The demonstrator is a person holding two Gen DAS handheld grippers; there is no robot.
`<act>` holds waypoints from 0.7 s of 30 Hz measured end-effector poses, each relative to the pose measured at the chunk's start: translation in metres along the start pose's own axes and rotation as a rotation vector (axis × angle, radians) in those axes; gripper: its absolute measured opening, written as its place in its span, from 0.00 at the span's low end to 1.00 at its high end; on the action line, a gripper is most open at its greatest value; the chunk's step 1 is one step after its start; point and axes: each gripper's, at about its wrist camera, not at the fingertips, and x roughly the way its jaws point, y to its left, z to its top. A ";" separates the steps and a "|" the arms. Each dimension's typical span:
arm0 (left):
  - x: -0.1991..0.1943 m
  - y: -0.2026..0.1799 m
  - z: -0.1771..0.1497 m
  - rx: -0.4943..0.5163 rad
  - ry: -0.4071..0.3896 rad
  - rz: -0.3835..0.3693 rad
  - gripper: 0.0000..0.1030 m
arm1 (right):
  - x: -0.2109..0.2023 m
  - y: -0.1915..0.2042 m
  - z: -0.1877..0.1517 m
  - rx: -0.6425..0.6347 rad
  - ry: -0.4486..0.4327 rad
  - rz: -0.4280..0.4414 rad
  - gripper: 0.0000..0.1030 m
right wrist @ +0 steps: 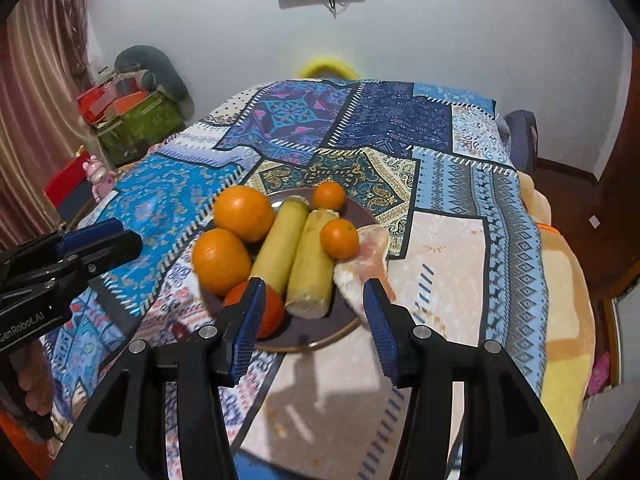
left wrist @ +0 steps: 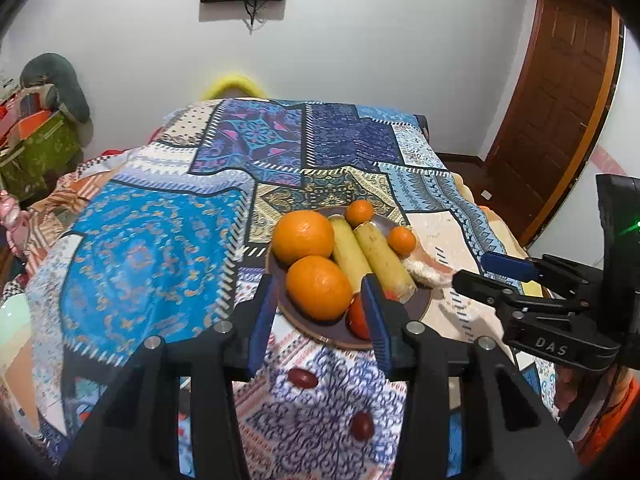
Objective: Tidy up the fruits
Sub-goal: 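Open both tools to drop the mandarins onto the plate and lift away, then reach the right tool to a red date and close on it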
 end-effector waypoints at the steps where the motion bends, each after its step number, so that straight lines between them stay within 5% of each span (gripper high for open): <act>1: -0.005 0.001 -0.002 -0.001 -0.001 0.004 0.42 | -0.003 0.002 -0.002 -0.001 0.000 -0.002 0.46; 10: -0.023 0.015 -0.030 0.011 0.034 0.040 0.51 | -0.016 0.019 -0.025 0.014 0.031 0.004 0.46; 21: -0.014 0.040 -0.077 0.007 0.140 0.044 0.51 | 0.015 0.070 -0.059 -0.001 0.155 0.088 0.46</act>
